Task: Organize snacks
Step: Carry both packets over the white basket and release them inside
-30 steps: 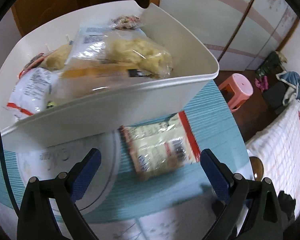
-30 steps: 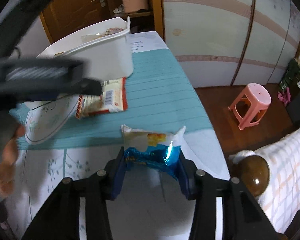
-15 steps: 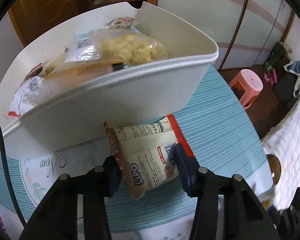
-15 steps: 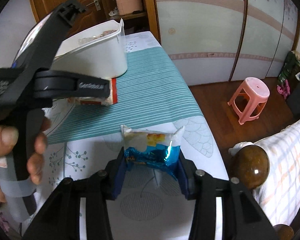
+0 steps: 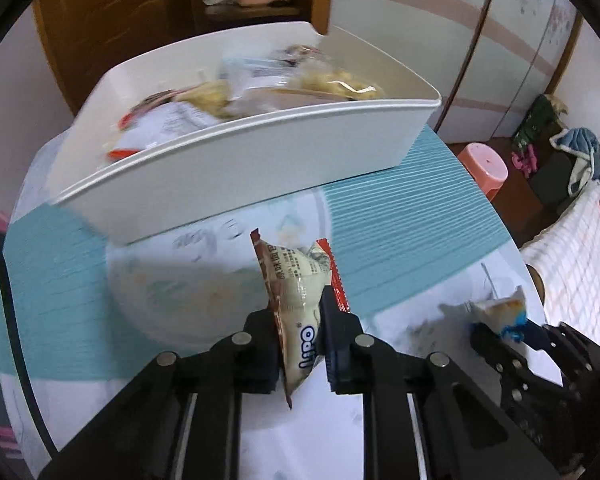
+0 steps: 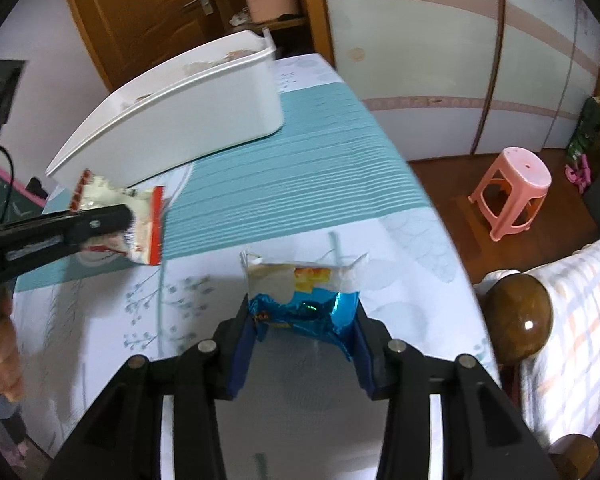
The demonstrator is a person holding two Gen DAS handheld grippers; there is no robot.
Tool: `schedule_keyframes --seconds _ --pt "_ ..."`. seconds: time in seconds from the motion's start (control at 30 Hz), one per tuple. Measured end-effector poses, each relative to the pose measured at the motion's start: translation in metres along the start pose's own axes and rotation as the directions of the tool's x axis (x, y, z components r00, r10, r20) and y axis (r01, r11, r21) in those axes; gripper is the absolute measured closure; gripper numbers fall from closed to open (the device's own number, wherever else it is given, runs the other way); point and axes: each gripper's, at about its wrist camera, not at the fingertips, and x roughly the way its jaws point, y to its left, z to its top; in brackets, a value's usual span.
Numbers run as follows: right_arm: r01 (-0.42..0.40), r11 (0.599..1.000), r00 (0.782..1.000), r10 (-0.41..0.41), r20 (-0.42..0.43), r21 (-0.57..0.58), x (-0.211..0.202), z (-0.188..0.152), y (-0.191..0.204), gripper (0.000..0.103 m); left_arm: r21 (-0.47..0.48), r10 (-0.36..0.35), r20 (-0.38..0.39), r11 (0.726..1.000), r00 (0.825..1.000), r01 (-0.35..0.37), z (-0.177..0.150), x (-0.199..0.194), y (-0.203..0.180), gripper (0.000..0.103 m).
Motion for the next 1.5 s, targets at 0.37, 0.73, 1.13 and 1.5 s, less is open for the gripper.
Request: schedule_keyframes --seconds 0.37,0.73,1.13,1.5 --pt "-0.080 0.992 0.996 0.084 0.040 -0.094 -0.027 0.007 0.059 0.062 -0.074 -0.030 0.110 0.996 0.993 0.038 -0.020 -0.077 0.049 0.089" --pt "-0.083 0.973 0.960 0.137 0.246 -0.217 -0.103 0.087 0.114 0.062 -0.021 0.023 0.317 1.000 0.948 -0.018 0.046 -0.174 0.069 0.089" --pt "0.014 0.975 0.894 0.088 0.439 -0.223 -0.164 0.213 0.139 0.061 -0.025 0.103 0.430 0.994 0.897 -0.102 0.135 -0.211 0.076 0.088" --pt "0.005 0.977 0.950 0.063 0.306 -0.215 -0.091 0.265 0.151 0.057 -0.098 0.135 0.299 0.989 0.945 -0.111 0.187 -0.122 0.100 0.082"
